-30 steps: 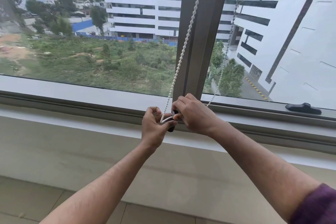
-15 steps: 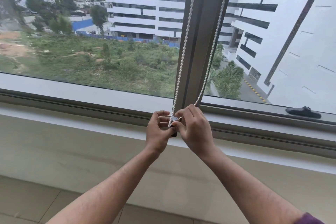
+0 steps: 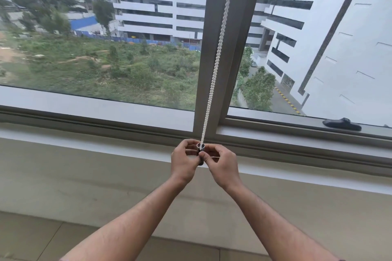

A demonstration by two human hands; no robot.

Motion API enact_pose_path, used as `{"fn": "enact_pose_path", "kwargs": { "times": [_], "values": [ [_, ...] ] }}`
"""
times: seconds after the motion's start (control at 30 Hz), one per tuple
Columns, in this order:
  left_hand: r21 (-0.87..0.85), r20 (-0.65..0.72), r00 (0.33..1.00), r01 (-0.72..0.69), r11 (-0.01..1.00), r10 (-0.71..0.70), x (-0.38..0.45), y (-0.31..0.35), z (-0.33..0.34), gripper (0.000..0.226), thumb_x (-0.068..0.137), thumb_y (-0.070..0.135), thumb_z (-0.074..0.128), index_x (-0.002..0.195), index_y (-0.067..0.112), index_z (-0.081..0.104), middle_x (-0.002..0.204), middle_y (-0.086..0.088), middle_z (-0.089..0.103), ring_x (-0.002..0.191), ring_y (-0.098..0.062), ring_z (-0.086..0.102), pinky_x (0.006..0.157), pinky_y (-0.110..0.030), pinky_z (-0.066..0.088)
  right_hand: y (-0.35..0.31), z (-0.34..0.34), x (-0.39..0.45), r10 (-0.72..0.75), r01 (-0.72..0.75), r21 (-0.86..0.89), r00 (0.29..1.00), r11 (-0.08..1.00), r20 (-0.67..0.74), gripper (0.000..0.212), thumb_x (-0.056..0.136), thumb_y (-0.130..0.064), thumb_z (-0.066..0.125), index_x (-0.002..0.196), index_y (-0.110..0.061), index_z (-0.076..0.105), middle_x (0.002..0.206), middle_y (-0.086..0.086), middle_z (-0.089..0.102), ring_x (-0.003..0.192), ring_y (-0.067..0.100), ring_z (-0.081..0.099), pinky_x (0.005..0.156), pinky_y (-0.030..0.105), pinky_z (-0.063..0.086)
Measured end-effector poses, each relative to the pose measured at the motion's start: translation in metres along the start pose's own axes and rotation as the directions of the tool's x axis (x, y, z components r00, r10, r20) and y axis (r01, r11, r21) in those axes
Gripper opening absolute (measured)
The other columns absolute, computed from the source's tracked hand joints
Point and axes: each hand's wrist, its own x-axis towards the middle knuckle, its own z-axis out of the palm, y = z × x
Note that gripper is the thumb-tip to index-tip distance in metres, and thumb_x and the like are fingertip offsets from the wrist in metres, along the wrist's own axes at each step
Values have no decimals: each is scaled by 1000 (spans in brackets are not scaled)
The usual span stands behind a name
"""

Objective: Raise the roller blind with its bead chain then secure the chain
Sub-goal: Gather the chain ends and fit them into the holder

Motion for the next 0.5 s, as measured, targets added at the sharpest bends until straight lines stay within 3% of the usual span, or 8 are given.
{"fn": "enact_pose_path", "kwargs": {
  "times": [0.2,0.27,0.37,0.43,0.5],
  "values": [
    [64,13,1000,-24,998,23,3,1,6,37,73,-9,72,91,22,67,86,-6,78,84,-26,76,68,-32,63,7,2,3,19,-19,55,1000,998,-13,22,88,-15,78,108,-22,75,96,-10,78,86,-1,74,73,12,55],
    [105,15,999,-34,994,32,5,0,6,34,73,-8,74,92,20,67,87,-2,78,85,-20,76,72,-30,62,6,4,5,25,-24,66,1000,998,-13,24,87,-16,79,109,-25,74,97,-10,79,88,1,74,75,16,58],
    [120,12,999,-50,992,49,6,-1,6,29,77,-6,74,89,20,67,83,2,76,80,-16,74,63,-21,58,5,7,7,34,-31,79,999,996,-36,23,87,-17,79,105,-32,73,92,-13,78,87,-2,73,73,13,56],
    [101,26,998,-58,993,55,6,-1,6,27,79,-1,75,91,21,68,85,1,76,82,-19,74,66,-24,60,6,8,9,43,-39,78,998,996,-53,22,89,-17,78,105,-31,72,90,-13,77,85,-4,72,71,10,53],
    [98,58,994,-96,991,90,4,-2,4,27,81,4,77,100,21,69,94,1,77,91,-17,75,78,-31,61,6,9,9,51,-47,73,996,996,-66,21,90,-17,76,105,-31,72,90,-14,77,86,-5,71,71,9,52]
  ]
}}
